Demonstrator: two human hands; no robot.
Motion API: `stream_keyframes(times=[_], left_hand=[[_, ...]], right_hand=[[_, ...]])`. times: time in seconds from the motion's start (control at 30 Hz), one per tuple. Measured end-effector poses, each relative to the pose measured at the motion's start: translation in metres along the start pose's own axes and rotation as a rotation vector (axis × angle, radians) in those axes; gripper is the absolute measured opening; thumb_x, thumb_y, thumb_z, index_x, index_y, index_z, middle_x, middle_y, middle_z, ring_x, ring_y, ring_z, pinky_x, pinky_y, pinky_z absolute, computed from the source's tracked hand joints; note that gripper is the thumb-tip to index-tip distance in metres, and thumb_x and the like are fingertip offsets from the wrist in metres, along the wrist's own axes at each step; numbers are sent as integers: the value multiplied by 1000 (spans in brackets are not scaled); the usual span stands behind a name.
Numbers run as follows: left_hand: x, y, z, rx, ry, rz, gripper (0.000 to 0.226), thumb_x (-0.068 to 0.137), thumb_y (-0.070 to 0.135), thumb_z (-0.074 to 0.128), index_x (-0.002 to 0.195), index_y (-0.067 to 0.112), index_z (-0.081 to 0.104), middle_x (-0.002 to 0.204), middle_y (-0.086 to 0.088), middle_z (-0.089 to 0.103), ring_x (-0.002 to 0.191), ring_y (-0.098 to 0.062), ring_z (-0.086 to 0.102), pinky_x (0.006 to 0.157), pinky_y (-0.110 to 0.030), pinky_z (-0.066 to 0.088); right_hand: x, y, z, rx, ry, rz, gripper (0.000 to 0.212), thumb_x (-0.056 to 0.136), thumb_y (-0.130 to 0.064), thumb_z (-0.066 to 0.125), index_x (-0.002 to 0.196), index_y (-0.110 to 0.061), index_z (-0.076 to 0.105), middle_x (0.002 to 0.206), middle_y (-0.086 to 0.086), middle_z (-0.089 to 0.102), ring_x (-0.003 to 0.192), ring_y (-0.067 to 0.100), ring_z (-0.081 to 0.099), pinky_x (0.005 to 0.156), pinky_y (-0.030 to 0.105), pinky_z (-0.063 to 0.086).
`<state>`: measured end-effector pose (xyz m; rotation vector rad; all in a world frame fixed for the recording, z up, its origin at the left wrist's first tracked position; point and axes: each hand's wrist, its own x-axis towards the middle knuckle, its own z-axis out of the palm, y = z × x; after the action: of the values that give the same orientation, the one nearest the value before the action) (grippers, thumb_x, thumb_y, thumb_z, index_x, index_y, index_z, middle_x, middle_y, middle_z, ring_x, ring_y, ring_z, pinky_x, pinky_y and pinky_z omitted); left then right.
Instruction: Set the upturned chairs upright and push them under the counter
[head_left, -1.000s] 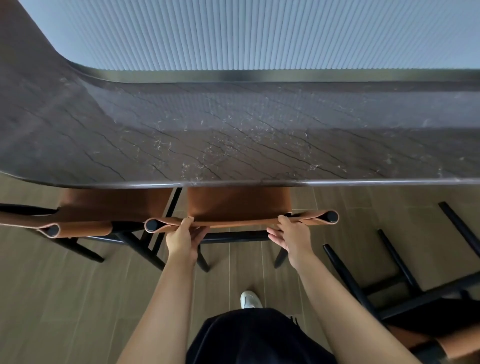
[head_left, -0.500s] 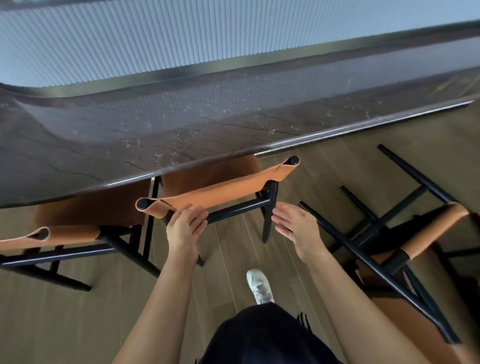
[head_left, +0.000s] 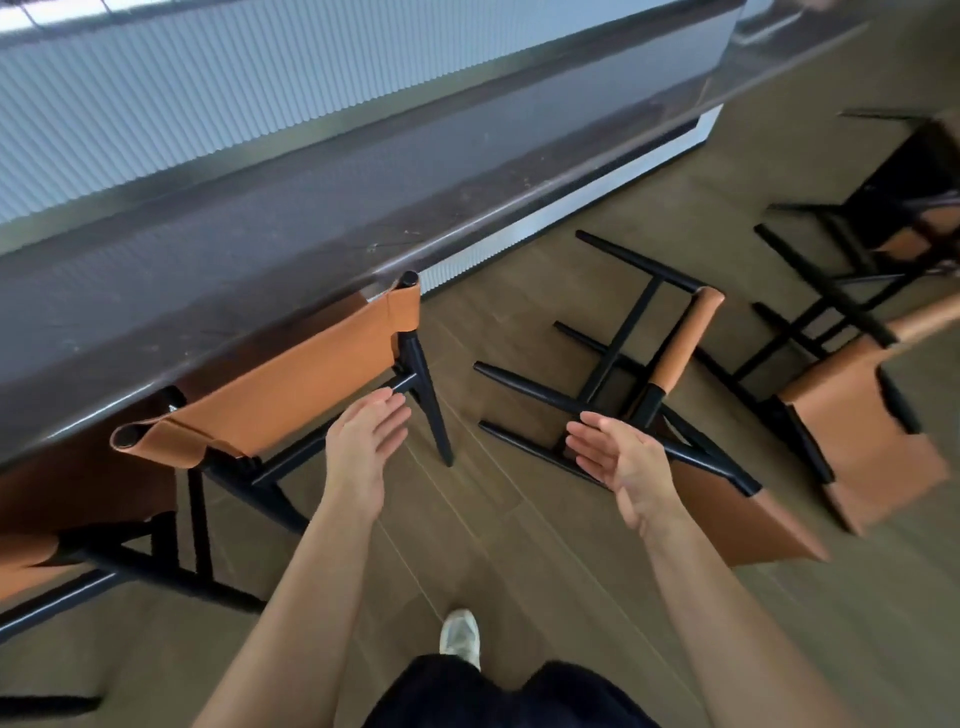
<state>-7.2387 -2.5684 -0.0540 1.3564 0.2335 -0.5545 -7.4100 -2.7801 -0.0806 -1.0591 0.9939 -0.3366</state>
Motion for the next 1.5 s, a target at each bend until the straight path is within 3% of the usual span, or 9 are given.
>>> stream_keyframes(times=[0.37, 0.67, 1.3, 1.5], left_hand=[[-117, -94, 113, 94, -209, -23, 19, 95, 11, 56, 111, 14, 66, 109, -5, 73, 101, -17, 70, 89, -32, 52], [-184, -150, 201, 184, -378, -71, 21, 94, 12, 58, 114, 12, 67, 109, -6, 72, 102, -18, 69, 93, -35, 53], [-171, -228, 422, 483, -763, -141, 16, 90, 14, 64, 103, 21, 70, 105, -1, 74, 101, -13, 69, 90, -33, 52], [-171, -254, 469, 528, -838, -142, 18, 92, 24, 58, 105, 17, 70, 102, 1, 75, 100, -15, 70, 88, -31, 51]], right_hand=[[-72, 13, -186, 92, 175, 2, 27, 99, -22, 49, 101, -11, 74, 97, 7, 76, 96, 16, 72, 85, 33, 53], [-115, 23, -293, 215, 290, 11, 26, 99, -22, 50, 104, -11, 73, 98, 7, 76, 96, 16, 72, 84, 32, 53], [-64, 7, -433, 468, 541, 61, 24, 97, -20, 49, 102, -11, 70, 97, 11, 76, 88, 19, 73, 77, 32, 51], [-56, 22, -470, 683, 573, 151, 29, 100, -22, 42, 107, -6, 66, 100, 14, 75, 90, 21, 73, 76, 34, 51]])
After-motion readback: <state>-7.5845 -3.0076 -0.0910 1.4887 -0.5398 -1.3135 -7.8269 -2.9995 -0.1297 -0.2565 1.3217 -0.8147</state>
